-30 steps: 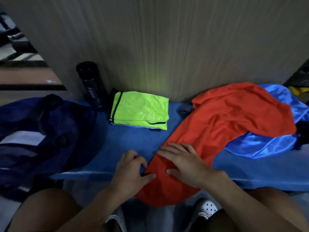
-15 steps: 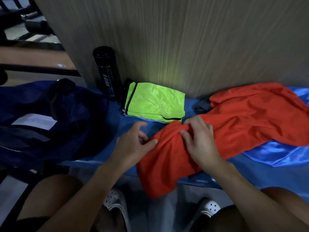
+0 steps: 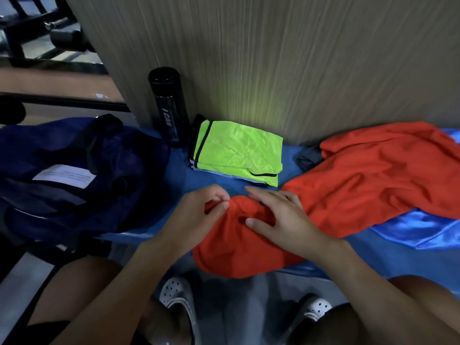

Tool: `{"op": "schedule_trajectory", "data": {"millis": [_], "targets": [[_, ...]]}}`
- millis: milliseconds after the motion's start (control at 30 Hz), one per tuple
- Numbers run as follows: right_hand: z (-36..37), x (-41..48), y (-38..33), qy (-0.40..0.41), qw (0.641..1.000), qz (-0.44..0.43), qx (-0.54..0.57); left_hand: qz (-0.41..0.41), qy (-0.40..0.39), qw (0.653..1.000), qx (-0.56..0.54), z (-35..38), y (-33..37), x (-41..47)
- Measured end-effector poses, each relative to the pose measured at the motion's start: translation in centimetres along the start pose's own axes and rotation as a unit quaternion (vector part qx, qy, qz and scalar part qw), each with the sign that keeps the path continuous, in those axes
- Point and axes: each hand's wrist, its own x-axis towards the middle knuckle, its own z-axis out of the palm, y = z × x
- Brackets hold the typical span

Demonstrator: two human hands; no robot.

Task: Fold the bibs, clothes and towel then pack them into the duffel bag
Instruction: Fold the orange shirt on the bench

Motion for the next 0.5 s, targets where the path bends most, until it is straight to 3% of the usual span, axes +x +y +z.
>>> {"op": "schedule_trajectory", "data": {"millis": [100,233,367,500], "targets": [[0.3,0.7,-0.6,0.046,0.996,-0.007,0.081,0.003,-0.017,1.0,-0.015,-0.3,0.0,-0.4],[0.6,0.9,-0.7,0.048,0.992,-0.017,0.115,-0.023,-0.018,1.0,-0.011,-0.8,-0.7,-0.7],[0.9,0.3,-0.4,0.009,0.998,-0.027,0.061,-0.071,-0.012,0.996,0.061,-1.6,-2.2,-0.6],[0.7,-0.6,-0.5,-0.027,0.999,-0.038,0.028,-0.093,-0.098,0.987,0.09,-1.5,-2.7,-0.9]]}}
